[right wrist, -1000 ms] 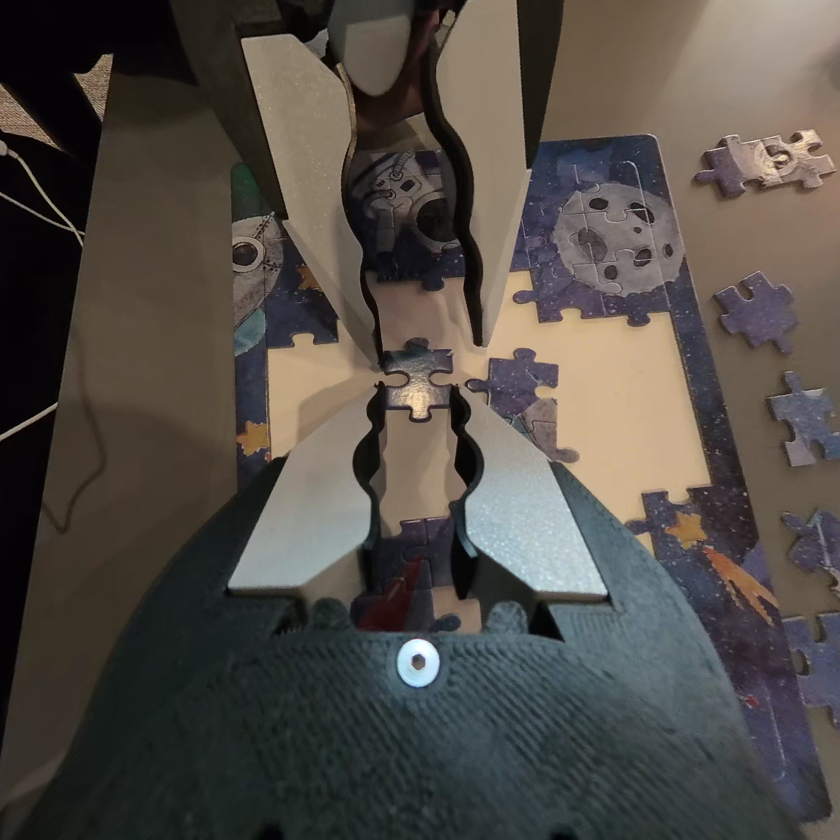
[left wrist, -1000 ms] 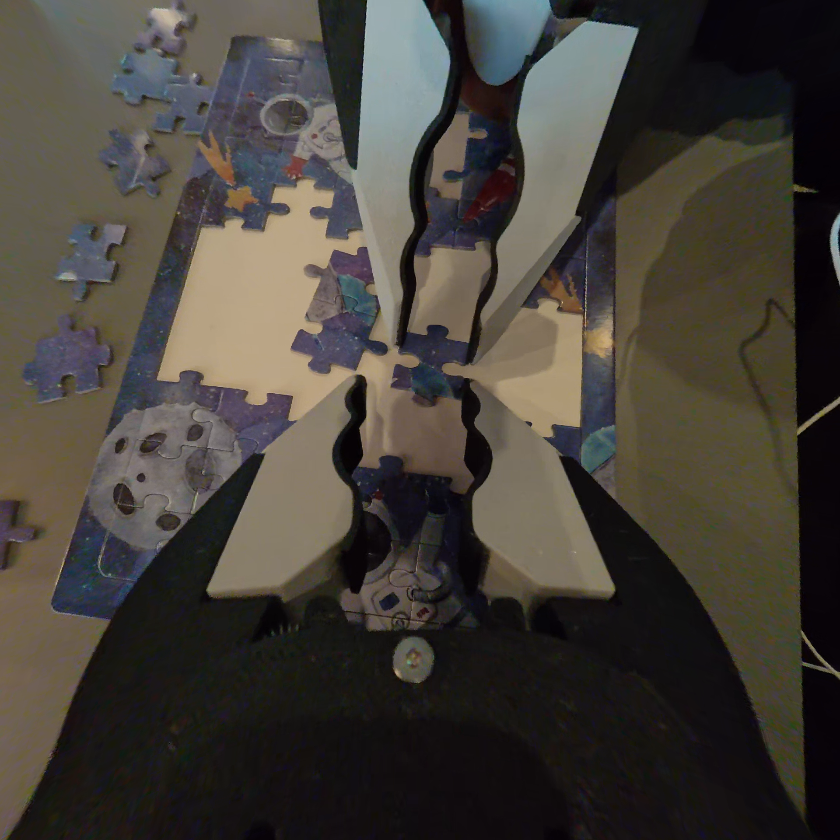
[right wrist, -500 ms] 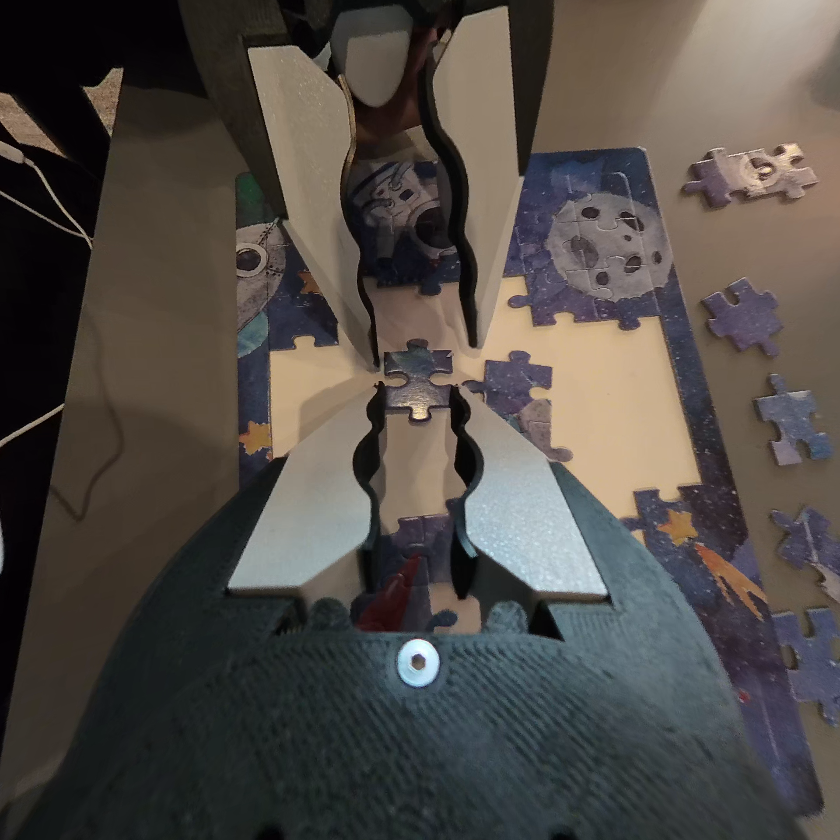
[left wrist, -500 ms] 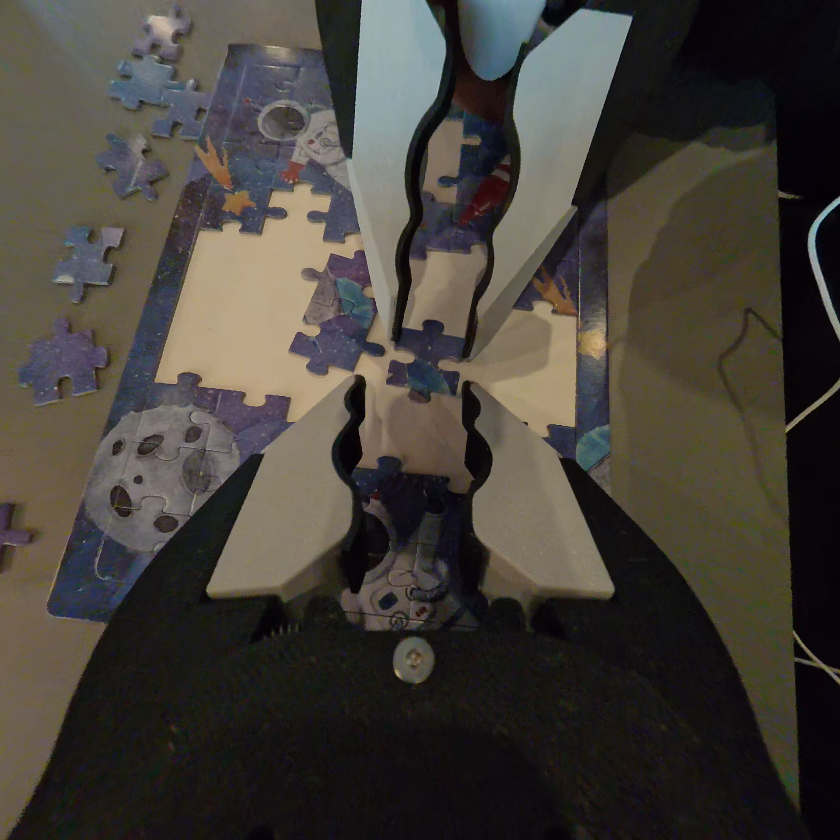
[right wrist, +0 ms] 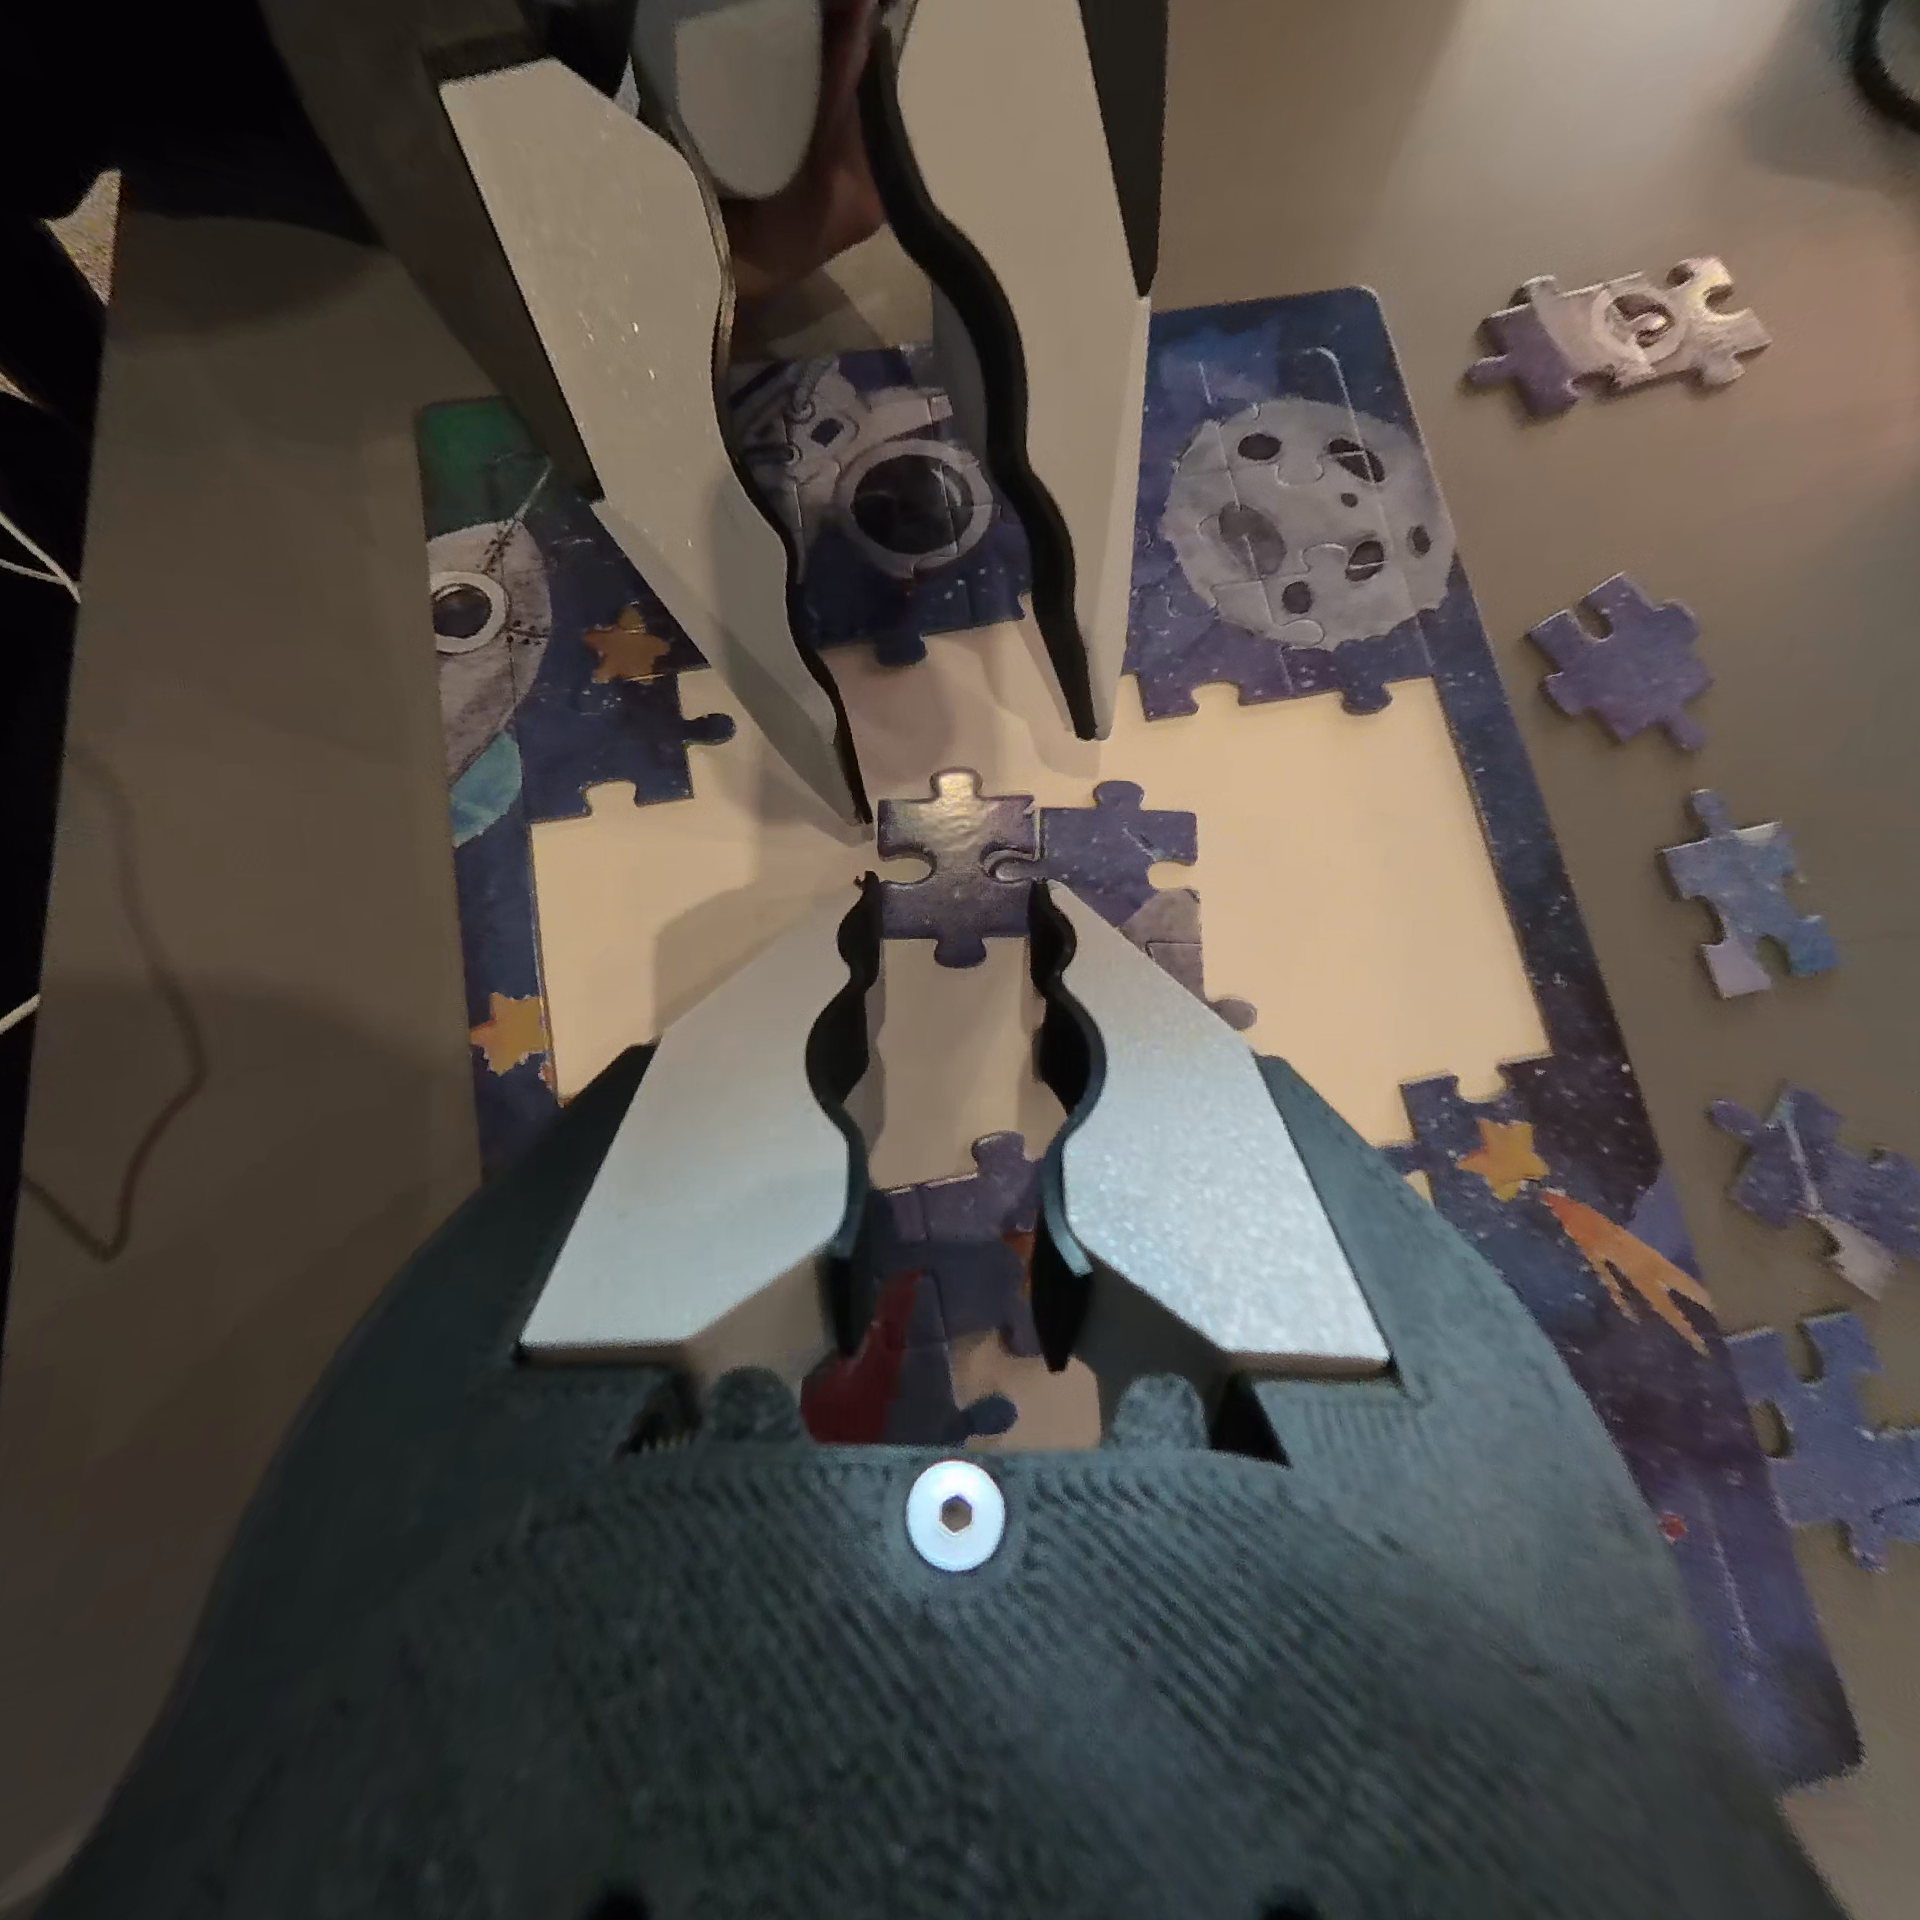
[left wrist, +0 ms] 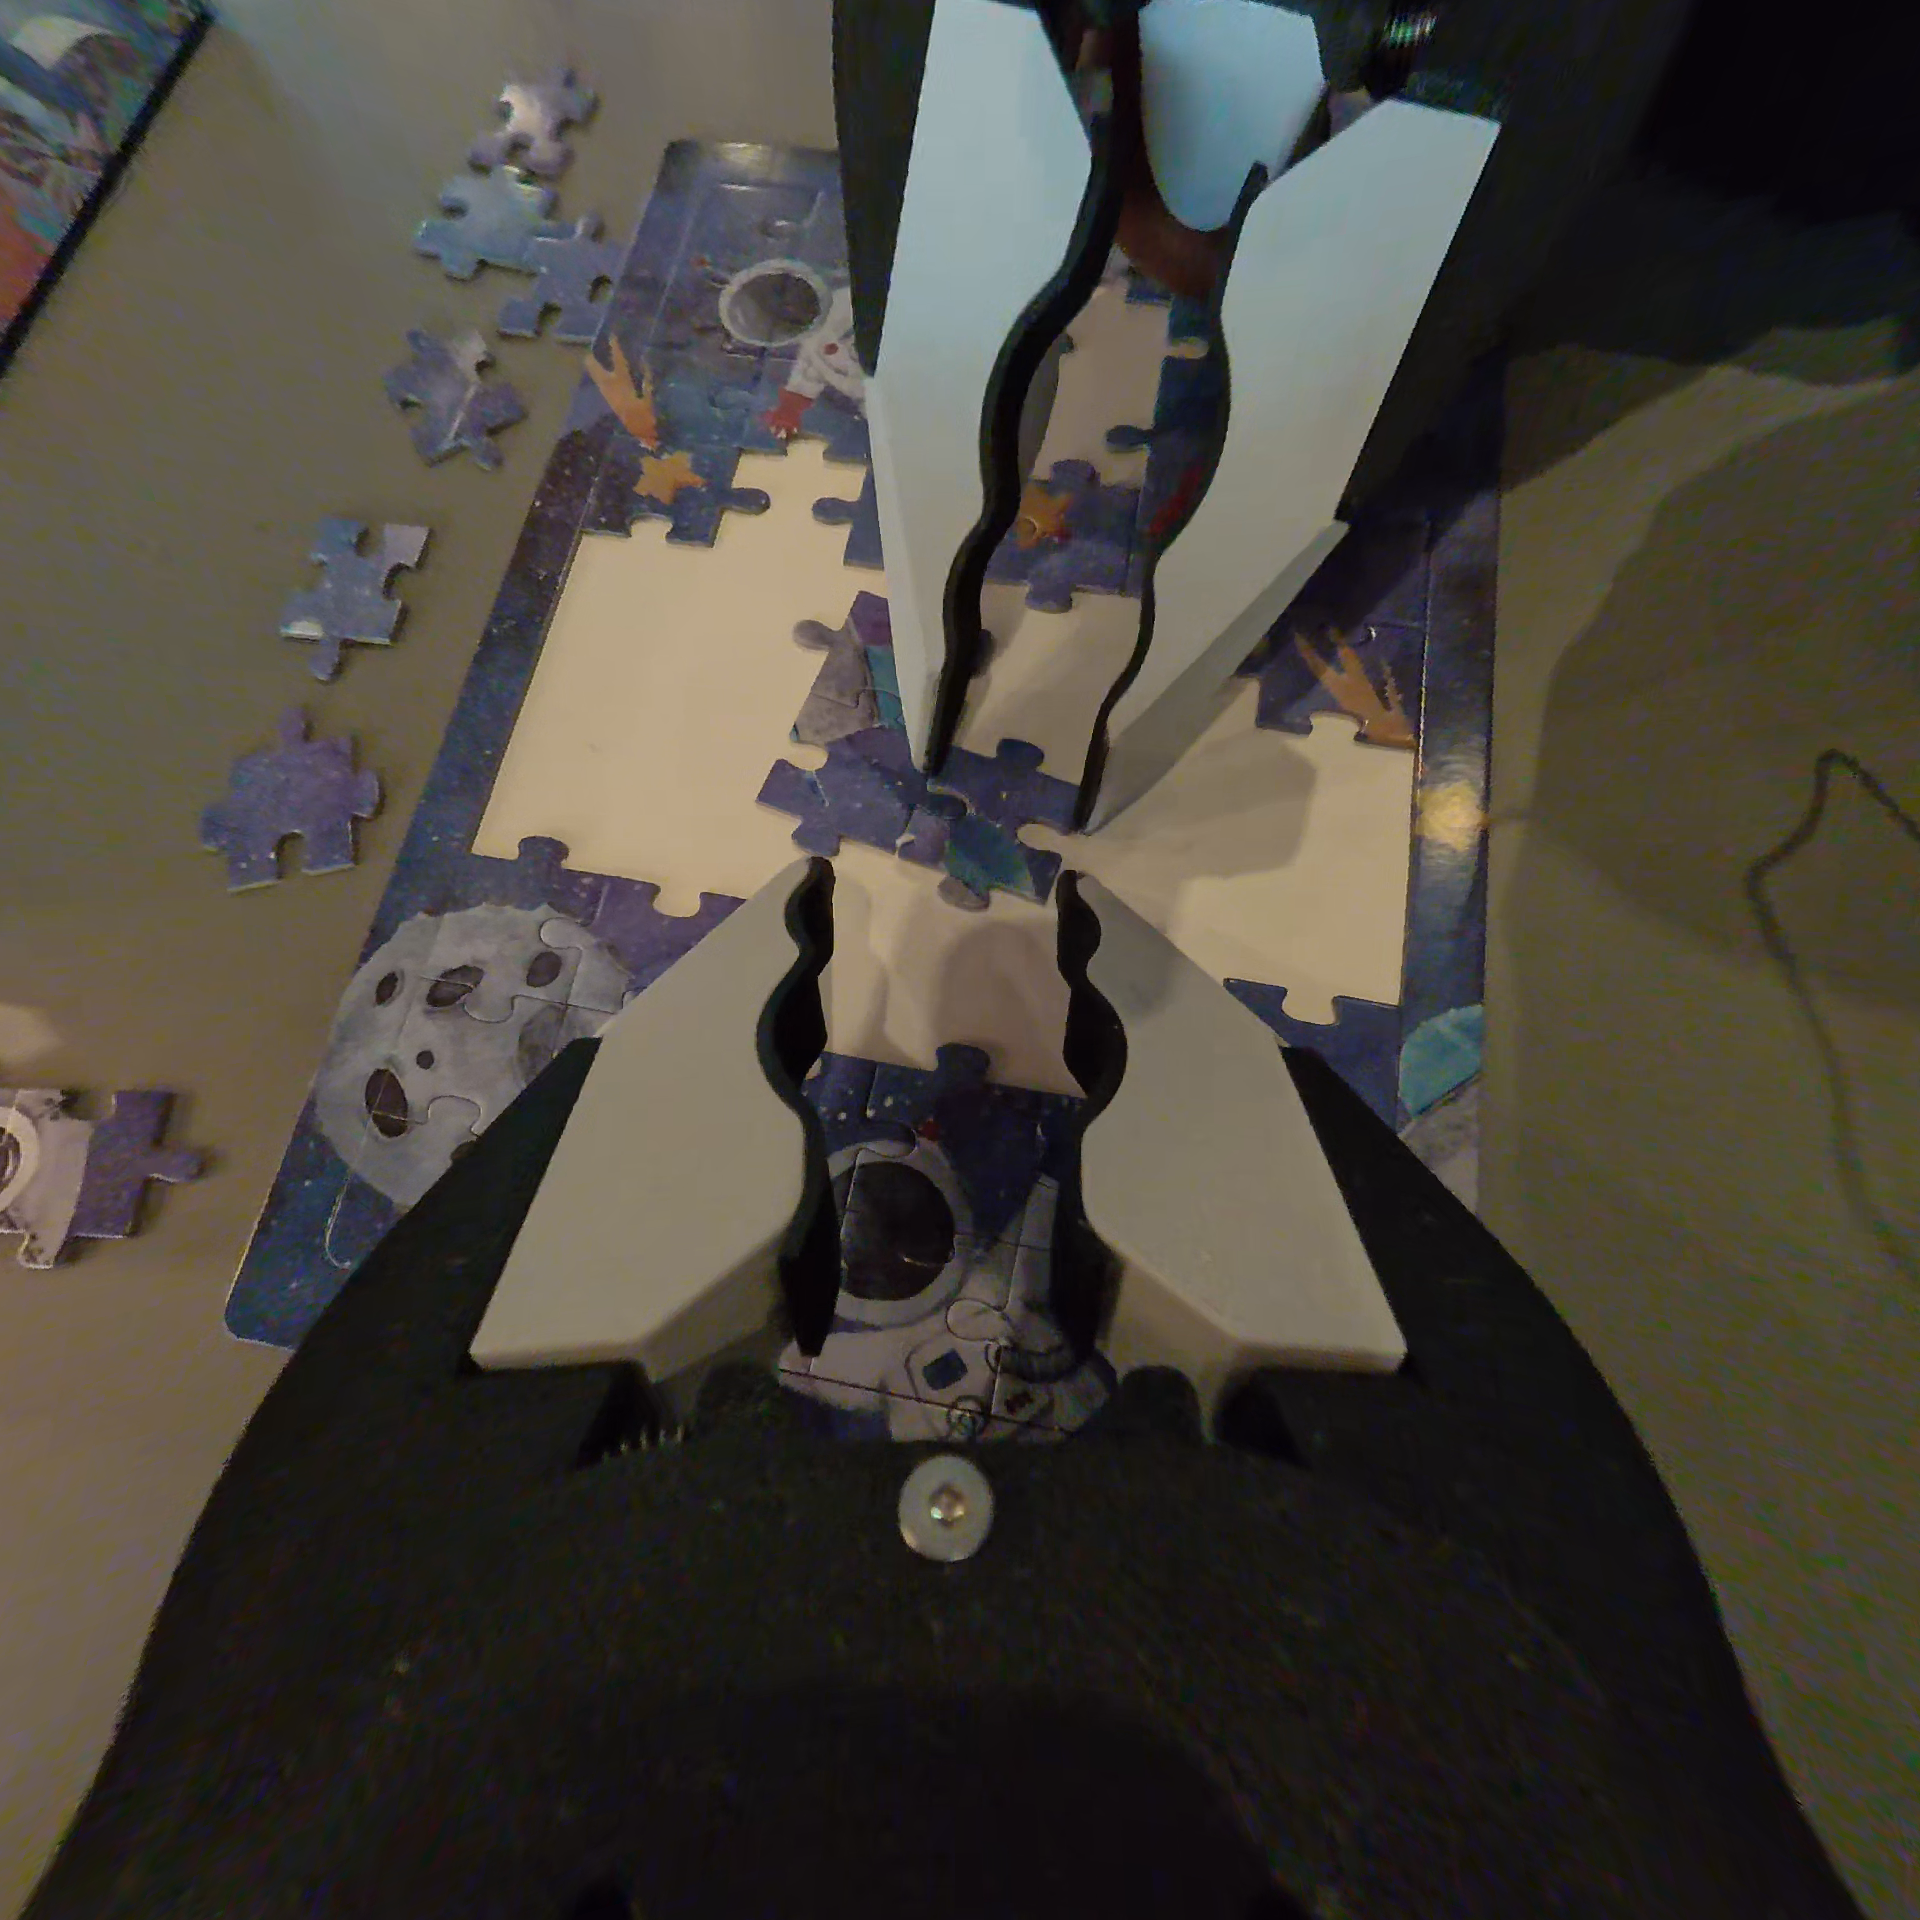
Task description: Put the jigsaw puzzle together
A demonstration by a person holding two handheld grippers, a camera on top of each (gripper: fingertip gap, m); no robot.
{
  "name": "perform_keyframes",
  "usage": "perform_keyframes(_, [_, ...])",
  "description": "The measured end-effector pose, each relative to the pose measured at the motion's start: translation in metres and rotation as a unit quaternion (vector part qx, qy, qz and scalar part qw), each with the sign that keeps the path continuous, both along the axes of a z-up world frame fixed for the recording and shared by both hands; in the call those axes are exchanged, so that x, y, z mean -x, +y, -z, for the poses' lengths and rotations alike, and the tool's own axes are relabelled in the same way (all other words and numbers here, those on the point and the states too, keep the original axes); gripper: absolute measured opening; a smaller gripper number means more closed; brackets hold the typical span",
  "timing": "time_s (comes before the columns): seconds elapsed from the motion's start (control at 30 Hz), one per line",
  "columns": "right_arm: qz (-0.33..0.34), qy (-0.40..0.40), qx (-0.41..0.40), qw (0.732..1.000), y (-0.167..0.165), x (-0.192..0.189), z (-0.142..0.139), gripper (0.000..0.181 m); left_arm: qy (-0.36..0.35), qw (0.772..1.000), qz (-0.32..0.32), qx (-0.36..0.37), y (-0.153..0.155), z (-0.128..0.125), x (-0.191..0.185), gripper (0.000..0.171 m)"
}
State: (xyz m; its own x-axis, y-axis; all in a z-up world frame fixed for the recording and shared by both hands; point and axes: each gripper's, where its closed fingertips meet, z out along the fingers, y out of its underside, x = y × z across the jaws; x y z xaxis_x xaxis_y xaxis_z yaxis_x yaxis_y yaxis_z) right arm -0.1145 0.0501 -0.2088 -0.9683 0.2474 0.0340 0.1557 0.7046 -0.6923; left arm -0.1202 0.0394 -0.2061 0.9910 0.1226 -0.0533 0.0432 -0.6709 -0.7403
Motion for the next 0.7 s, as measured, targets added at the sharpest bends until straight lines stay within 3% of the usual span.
perform_keyframes(0.7, [-0.007, -0.003, 0.017, 1.0, -0.0002, -0.0029, -0.0073, 0.026, 0.009, 1.0, 0.007, 0.0, 0.0009, -0.0002, -0.0023, 0.034])
